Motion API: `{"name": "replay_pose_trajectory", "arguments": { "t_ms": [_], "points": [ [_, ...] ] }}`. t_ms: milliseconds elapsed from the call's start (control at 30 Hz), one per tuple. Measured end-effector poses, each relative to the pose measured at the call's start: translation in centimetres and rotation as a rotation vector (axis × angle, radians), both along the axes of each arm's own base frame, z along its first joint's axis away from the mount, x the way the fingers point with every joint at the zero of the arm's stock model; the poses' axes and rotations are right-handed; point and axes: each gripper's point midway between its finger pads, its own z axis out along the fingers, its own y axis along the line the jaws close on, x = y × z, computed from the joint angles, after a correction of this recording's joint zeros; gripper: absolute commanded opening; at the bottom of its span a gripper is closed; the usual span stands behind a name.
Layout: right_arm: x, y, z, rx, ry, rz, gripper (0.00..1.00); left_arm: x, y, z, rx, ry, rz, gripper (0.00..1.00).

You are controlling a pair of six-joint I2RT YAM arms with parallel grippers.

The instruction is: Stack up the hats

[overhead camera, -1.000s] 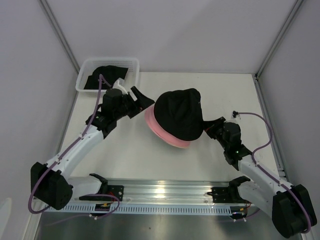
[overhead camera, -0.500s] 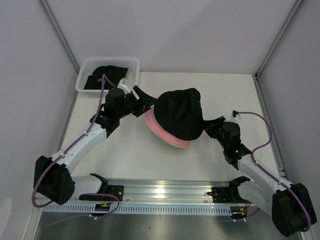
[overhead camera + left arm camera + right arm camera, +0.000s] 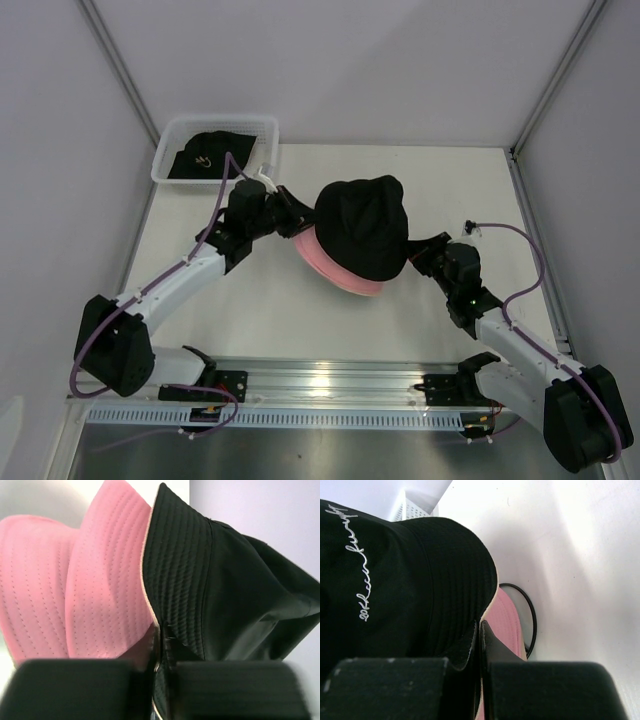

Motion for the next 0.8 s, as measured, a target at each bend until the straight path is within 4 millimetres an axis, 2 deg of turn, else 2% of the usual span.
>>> {"name": "replay_pose_trajectory", "arguments": {
  "t_ms": [167,400,600,800],
  "points": [
    [0.1,-0.1,0.1,-0.007,-0.005,-0.003,0.0,0.3,0.5,0.1,0.024,-0.023,0.029,0.01],
    [0.1,0.5,-0.9,-0.02,0.019,0.011,0.0,0.5,2.8,0.1,0.16,-0.114,0.113,0.01],
    [0.2,1.5,-2.0,-0.034,0.047,0.035,0.0,-0.2,3.6,-3.6,0.253,-0.078,0.129,0.01],
    [0.6,2.7,-2.4,-0.045,0.065,0.06,0.0,-0.8,4.1,-4.9,0.26,-0.086,0.138,0.01]
  ]
}}
